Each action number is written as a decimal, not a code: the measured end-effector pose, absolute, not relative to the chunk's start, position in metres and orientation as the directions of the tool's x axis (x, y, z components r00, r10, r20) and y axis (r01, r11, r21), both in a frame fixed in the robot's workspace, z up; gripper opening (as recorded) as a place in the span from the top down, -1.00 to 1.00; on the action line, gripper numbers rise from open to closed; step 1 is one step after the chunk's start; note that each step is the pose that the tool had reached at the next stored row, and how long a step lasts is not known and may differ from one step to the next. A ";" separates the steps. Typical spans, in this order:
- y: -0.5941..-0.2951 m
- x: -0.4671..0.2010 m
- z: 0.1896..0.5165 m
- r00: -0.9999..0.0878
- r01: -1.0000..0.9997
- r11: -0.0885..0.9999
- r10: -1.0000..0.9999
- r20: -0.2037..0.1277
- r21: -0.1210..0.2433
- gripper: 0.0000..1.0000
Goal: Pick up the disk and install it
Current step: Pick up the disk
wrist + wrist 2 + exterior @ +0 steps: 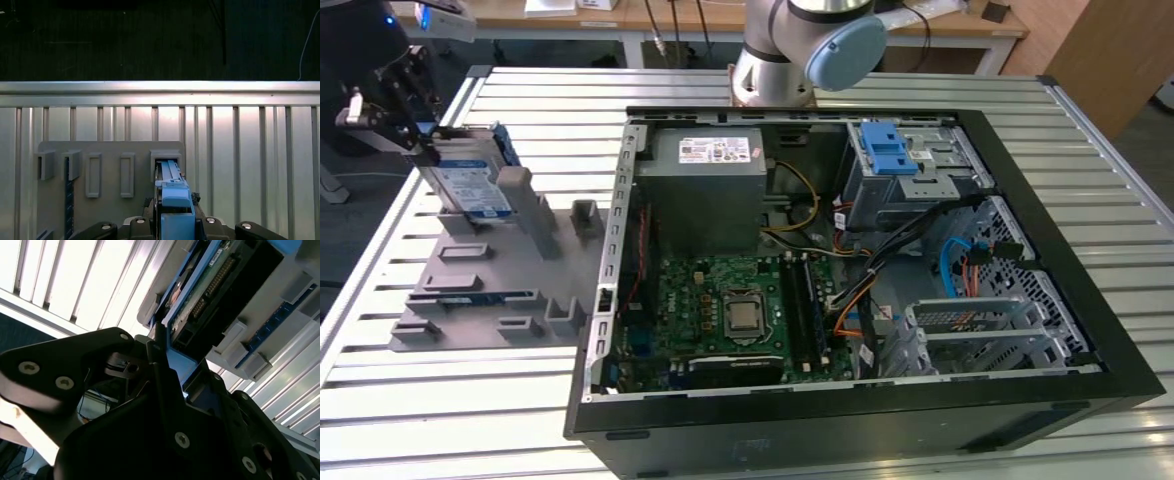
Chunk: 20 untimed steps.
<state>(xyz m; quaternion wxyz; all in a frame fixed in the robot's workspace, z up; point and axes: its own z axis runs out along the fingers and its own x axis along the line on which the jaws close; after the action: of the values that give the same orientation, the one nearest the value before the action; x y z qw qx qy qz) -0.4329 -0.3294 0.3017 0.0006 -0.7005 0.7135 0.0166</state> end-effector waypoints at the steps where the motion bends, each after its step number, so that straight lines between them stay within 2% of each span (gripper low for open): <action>1: -0.329 -0.433 0.303 -0.019 -1.000 0.018 -1.000 -0.024 0.023 0.27; 20: -0.329 -0.433 0.315 -0.019 -1.000 0.018 -1.000 -0.024 0.023 0.27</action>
<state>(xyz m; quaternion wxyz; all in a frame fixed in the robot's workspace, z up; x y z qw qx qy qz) -0.4329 -0.3295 0.3153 0.0006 -0.7005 0.7135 0.0166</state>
